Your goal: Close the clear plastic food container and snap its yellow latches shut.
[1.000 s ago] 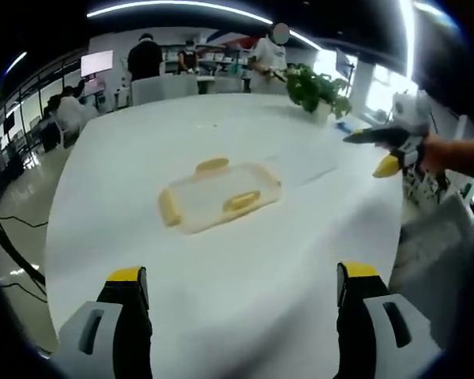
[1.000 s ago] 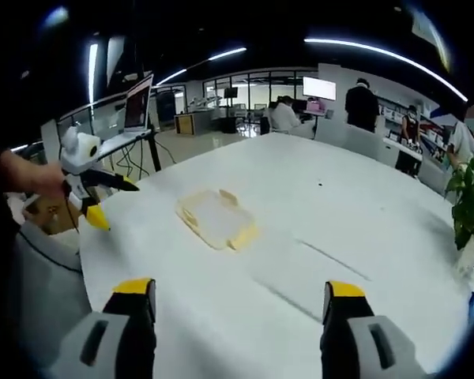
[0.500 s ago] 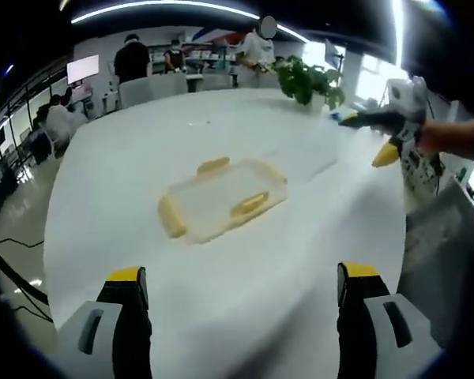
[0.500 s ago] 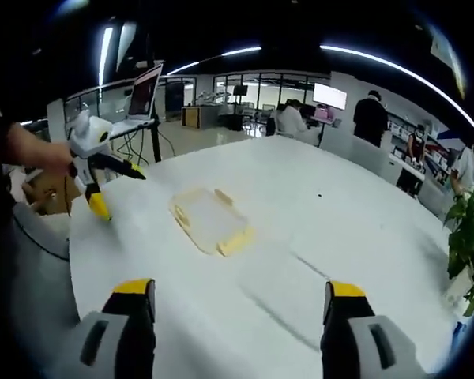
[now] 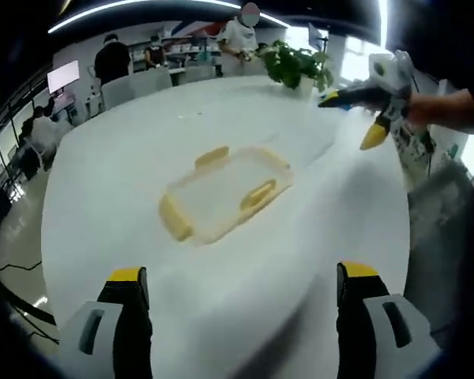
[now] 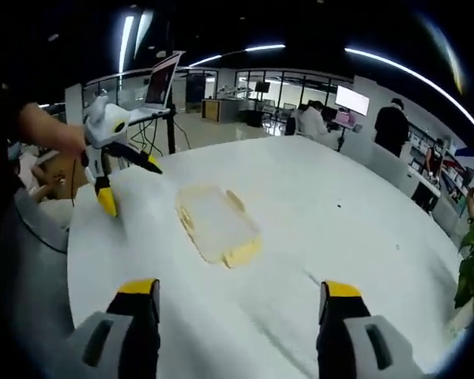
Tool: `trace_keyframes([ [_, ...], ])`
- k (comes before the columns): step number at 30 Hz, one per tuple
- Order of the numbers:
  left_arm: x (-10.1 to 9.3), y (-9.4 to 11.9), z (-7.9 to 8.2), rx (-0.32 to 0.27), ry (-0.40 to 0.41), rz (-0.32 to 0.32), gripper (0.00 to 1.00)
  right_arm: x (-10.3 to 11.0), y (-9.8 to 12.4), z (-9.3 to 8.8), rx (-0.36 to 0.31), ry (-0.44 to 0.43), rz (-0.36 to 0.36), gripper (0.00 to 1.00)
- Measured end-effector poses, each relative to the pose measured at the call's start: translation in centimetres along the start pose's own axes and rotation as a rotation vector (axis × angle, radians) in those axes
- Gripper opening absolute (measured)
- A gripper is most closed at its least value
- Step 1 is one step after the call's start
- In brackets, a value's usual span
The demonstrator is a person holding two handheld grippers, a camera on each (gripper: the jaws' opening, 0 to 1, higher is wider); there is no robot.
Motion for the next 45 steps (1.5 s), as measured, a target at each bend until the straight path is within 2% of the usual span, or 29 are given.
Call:
trace_keyframes([
  [2,0.1,-0.4,-0.1,0.017,-0.049,-0.006,0.99,-0.2,-0.4,0.2,0.012,0.043,-0.001,0.84],
  [5,0.3,-0.8,0.1,0.023,-0.098,-0.016,0.99,-0.3,-0.9,0.6,0.003,0.04,0.016,0.84],
  [11,0.5,-1.1,0.9,0.01,-0.128,-0.033,0.99,-0.3,-1.8,0.8,0.006,0.056,0.048,0.84],
  [13,0.6,-1.5,0.5,0.035,-0.136,-0.044,0.98,-0.5,-2.3,0.6,0.022,0.082,0.055,0.85],
  [19,0.9,-1.9,0.4,0.048,-0.15,-0.059,0.97,-1.1,-3.0,1.0,0.04,0.091,0.071,0.85],
  [29,1.5,-2.3,-0.1,0.104,-0.234,-0.104,0.95,-1.2,-4.8,1.6,0.058,0.144,0.136,0.83],
  [33,1.6,-2.6,0.2,0.102,-0.315,-0.14,0.96,-1.5,-5.6,2.1,0.075,0.172,0.152,0.83],
  [38,2.0,-3.2,0.2,0.113,-0.349,-0.158,0.96,-1.1,-6.6,2.3,0.093,0.222,0.195,0.84],
  [45,2.5,-3.9,0.2,0.13,-0.402,-0.177,0.95,-1.2,-7.5,1.6,0.13,0.227,0.23,0.84],
])
Point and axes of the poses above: the point that each gripper's makers call its tool centre point, and the gripper's own axes: y roughly backward along the fingers, x roughly to its left, z roughly out of its top, the point moved 1 cm from there along y, roughly backward along the fingers, and after that the axes turned 7 degrees about z, right-handed, at the moved point
